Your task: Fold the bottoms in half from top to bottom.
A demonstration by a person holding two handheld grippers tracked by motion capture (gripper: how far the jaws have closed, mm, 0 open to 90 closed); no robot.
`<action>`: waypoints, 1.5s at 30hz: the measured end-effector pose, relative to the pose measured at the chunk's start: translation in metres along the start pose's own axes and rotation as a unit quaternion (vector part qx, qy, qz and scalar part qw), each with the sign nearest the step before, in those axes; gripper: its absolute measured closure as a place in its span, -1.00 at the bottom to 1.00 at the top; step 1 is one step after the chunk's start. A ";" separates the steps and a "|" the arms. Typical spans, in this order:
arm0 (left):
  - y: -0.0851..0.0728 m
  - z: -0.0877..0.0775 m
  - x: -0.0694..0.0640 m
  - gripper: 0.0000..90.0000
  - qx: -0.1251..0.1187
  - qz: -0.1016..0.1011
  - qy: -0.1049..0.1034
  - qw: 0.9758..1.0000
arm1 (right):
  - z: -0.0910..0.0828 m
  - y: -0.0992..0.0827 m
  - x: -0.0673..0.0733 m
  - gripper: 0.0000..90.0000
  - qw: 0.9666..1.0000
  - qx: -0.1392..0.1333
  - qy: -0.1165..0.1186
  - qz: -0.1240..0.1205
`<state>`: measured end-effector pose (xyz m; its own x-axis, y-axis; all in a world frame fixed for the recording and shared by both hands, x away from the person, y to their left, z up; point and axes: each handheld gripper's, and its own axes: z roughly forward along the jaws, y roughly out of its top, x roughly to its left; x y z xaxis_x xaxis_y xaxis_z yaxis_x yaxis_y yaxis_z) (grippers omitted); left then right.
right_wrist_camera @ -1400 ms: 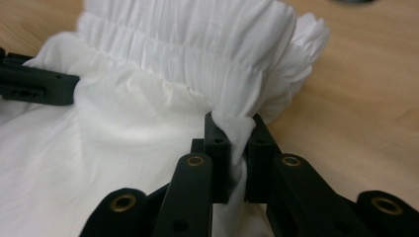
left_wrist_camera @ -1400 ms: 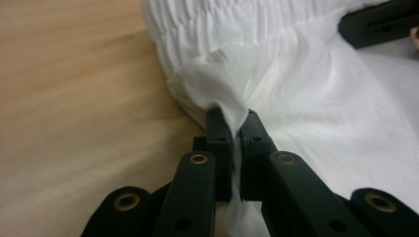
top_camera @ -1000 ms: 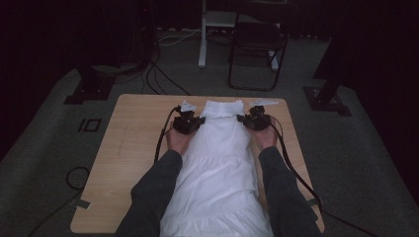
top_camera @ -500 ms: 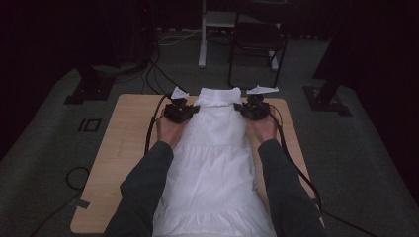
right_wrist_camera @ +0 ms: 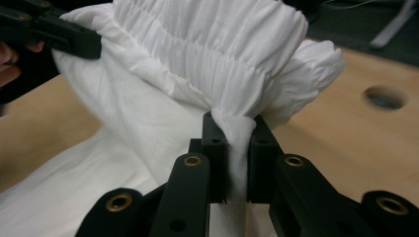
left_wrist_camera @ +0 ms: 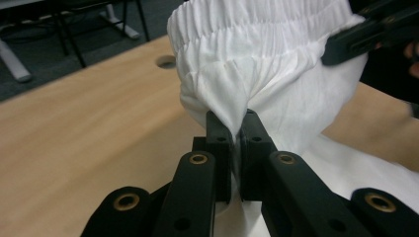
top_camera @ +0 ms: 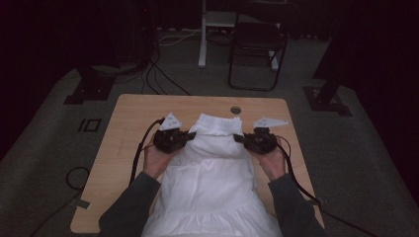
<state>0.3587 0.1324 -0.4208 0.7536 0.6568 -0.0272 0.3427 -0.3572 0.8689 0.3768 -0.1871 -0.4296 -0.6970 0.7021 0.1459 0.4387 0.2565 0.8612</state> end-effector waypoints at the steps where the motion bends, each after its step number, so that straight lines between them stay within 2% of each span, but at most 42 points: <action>1: -0.007 -0.004 -0.006 0.92 0.002 0.001 -0.004 1.000 | -0.004 -0.010 0.006 0.82 1.000 0.002 0.009 0.001; 3: -0.025 -0.009 -0.018 0.91 0.012 0.002 -0.011 1.000 | -0.008 -0.024 0.016 0.82 1.000 0.012 0.017 0.000; 6: -0.053 -0.012 -0.032 0.91 0.031 -0.006 -0.024 0.999 | -0.010 -0.051 0.031 0.81 0.999 0.034 0.021 -0.006; 9: -0.083 -0.012 -0.045 0.90 0.063 -0.013 -0.025 0.998 | -0.007 -0.081 0.047 0.81 0.998 0.058 0.027 0.001; 10: -0.095 -0.009 -0.050 0.90 0.081 -0.019 -0.025 0.996 | -0.005 -0.091 0.053 0.81 0.997 0.070 0.024 -0.004; 12: -0.111 -0.005 -0.056 0.90 0.109 -0.016 -0.021 0.994 | 0.001 -0.110 0.064 0.81 0.996 0.090 0.018 -0.011; 14: -0.126 0.002 -0.059 0.89 0.142 -0.013 -0.019 0.990 | 0.006 -0.124 0.071 0.80 0.994 0.107 0.014 -0.017; 16: -0.136 0.009 -0.058 0.89 0.160 -0.017 -0.015 0.987 | 0.014 -0.134 0.073 0.79 0.992 0.128 0.015 -0.014; 17: -0.140 0.012 -0.057 0.89 0.162 -0.019 -0.014 0.987 | 0.017 -0.136 0.073 0.78 0.991 0.132 0.015 -0.012; 18: -0.140 0.014 -0.055 0.89 0.159 -0.019 -0.014 0.987 | 0.021 -0.138 0.072 0.78 0.990 0.139 0.012 -0.014; 20: -0.137 0.019 -0.050 0.89 0.164 -0.028 -0.017 0.986 | 0.030 -0.139 0.068 0.77 0.989 0.149 0.009 -0.009; 24: -0.133 0.024 -0.047 0.89 0.166 -0.026 -0.009 0.986 | 0.038 -0.137 0.061 0.77 0.989 0.146 0.006 -0.006; 25: -0.130 0.029 -0.043 0.89 0.165 -0.037 -0.007 0.985 | 0.041 -0.134 0.057 0.78 0.990 0.144 0.003 -0.014; 27: -0.126 0.034 -0.043 0.89 0.166 -0.041 0.001 0.985 | 0.053 -0.125 0.039 0.78 0.991 0.136 -0.004 -0.016; 31: -0.117 0.048 -0.035 0.88 0.166 -0.027 0.015 0.986 | 0.072 -0.108 0.015 0.79 0.991 0.135 -0.013 -0.016; 34: -0.108 0.062 -0.020 0.88 0.164 -0.015 0.032 0.986 | 0.085 -0.096 0.001 0.79 0.991 0.135 -0.025 -0.007; 37: -0.096 0.075 0.003 0.88 0.170 -0.001 0.058 0.984 | 0.097 -0.087 -0.008 0.78 0.990 0.134 -0.034 0.002; 40: -0.086 0.089 0.027 0.88 0.173 0.005 0.067 0.983 | 0.105 -0.081 -0.018 0.78 0.991 0.129 -0.029 0.026; 45: -0.072 0.108 0.048 0.88 0.179 0.025 0.076 0.981 | 0.118 -0.072 -0.031 0.78 0.991 0.120 -0.042 0.029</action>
<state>0.4310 0.1181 -0.5380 0.6914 0.7142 0.1088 0.5028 -0.5839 0.6373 0.4343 -0.1488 -0.5534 -0.6207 0.7711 0.1420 0.6067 0.3577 0.7100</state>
